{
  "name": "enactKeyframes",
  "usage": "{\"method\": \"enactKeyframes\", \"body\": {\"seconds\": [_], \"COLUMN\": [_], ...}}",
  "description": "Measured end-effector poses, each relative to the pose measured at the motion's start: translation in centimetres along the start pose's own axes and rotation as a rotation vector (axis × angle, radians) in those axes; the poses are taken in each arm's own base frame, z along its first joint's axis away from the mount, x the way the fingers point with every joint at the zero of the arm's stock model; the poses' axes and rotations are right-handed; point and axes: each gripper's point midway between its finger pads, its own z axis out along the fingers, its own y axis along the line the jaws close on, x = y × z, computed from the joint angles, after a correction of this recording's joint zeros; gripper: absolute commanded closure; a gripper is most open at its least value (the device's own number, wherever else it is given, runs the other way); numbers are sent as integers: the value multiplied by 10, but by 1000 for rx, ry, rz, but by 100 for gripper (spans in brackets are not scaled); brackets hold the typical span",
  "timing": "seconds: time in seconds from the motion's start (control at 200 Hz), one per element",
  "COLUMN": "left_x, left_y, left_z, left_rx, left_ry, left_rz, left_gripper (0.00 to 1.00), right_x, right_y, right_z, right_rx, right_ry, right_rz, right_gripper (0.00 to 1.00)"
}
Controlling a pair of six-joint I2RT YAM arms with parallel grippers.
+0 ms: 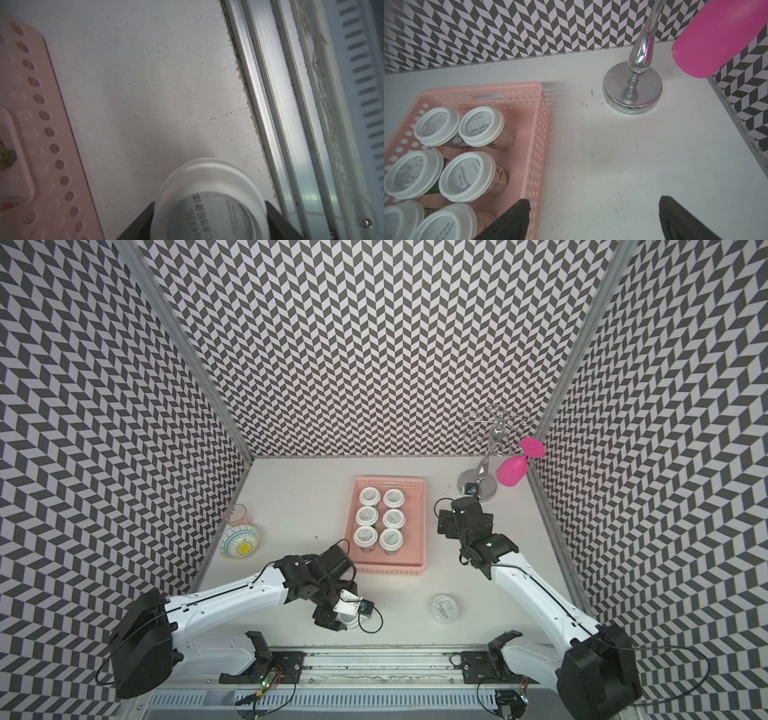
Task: Put the yogurt in the basket
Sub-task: Pick up the yogurt from the center of the board, then place the yogurt in the basket.
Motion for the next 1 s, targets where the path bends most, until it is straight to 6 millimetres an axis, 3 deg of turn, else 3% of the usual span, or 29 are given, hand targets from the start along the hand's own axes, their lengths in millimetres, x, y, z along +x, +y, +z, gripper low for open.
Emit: {"method": "enactKeyframes", "body": {"seconds": [0.235,0.776,0.996], "left_x": [-13,-92,-112], "left_y": [12,92,124], "left_z": [-11,-74,-84], "left_rx": [-32,-222,-292], "left_ry": [-24,-173,-215], "left_rz": [-5,-38,-59], "left_gripper": [26,25,25], "right_x": [0,-2,-2], "right_y": [0,-7,-8], "right_z": [0,2,2], "right_rx": [1,21,22], "right_ry": [1,-2,-2], "right_rz": [0,12,13], "right_gripper": [0,1,1]}}
